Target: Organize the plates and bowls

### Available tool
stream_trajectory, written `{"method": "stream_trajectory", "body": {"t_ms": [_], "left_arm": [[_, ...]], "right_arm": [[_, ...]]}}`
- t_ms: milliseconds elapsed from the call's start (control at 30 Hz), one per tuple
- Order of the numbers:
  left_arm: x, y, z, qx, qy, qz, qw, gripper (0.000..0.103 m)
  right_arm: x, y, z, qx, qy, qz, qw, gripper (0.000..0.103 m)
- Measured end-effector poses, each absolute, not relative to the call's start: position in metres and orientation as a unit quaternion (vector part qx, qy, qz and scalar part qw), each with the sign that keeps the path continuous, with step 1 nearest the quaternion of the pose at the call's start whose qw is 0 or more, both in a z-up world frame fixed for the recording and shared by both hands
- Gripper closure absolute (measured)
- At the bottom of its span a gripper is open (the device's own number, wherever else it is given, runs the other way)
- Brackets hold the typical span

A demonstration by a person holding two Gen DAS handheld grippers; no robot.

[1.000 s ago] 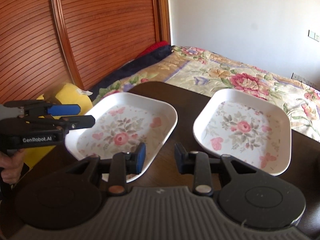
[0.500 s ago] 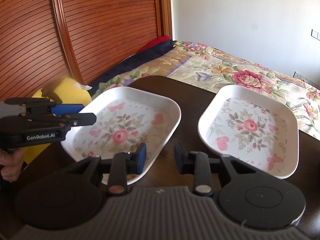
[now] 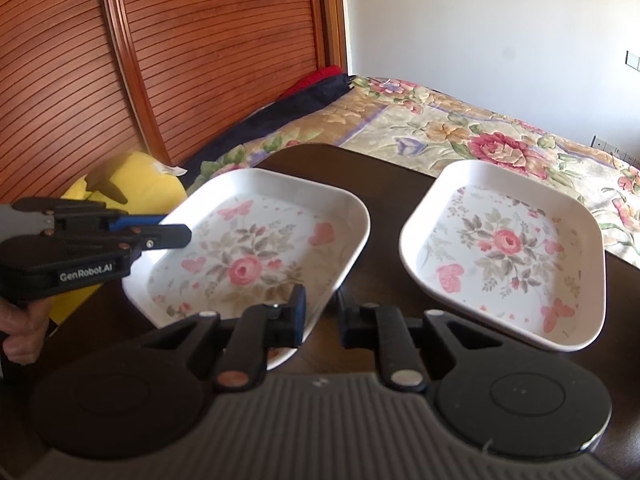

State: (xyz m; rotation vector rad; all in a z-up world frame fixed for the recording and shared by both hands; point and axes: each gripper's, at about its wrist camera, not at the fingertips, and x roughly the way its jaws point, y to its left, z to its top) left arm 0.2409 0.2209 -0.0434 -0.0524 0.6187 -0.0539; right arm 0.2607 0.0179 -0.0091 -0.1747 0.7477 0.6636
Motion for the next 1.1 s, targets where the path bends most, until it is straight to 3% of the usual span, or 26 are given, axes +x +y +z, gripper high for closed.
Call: {"method": "stream_trajectory", "body": {"t_ms": [1100], "left_arm": [[0.186, 0.155, 0.008, 0.006, 0.281, -0.032, 0.959, 0.090]], "right_arm": [[0.210, -0.047, 0.036, -0.084, 0.302, 0.307, 0.898, 0.089]]}}
